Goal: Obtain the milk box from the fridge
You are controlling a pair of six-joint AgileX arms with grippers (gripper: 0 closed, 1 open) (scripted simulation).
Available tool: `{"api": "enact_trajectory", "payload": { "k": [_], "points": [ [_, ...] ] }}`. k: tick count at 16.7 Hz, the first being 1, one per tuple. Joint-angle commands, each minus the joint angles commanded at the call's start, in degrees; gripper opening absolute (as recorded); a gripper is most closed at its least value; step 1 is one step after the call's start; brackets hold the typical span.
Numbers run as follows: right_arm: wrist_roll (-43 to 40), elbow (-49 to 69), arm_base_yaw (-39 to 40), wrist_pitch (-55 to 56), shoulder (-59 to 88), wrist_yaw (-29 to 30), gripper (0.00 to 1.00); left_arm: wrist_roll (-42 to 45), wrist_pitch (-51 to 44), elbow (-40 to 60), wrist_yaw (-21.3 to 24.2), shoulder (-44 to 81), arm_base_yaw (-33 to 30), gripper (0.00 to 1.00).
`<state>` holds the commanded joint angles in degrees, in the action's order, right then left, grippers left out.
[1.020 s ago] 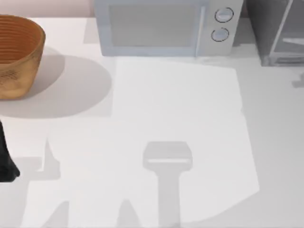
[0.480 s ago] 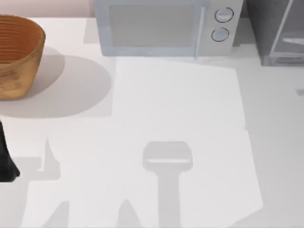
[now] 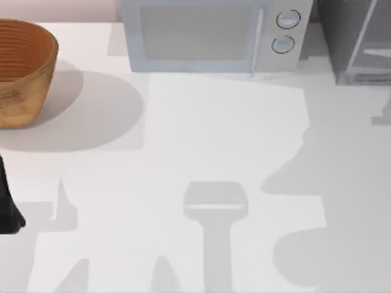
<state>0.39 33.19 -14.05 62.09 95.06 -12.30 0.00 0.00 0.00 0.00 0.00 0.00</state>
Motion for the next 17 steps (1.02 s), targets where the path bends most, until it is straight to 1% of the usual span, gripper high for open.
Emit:
{"api": "enact_trajectory", "payload": {
  "k": [3, 12, 15, 17],
  "points": [
    [-0.1, -5.6, 2.1, -10.2, -15.9, 2.1, 0.00, 0.0, 0.0, 0.0, 0.0, 0.0, 0.0, 1.00],
    [0.0, -25.4, 9.8, -45.8, -71.7, 8.8, 0.00, 0.0, 0.0, 0.0, 0.0, 0.0, 0.0, 1.00],
    [-0.1, -29.8, 12.1, -54.7, -84.9, 10.6, 0.00, 0.0, 0.0, 0.0, 0.0, 0.0, 0.0, 1.00],
    [-0.3, -31.8, 13.2, -58.9, -90.7, 11.5, 0.00, 0.0, 0.0, 0.0, 0.0, 0.0, 0.0, 1.00]
  ]
}}
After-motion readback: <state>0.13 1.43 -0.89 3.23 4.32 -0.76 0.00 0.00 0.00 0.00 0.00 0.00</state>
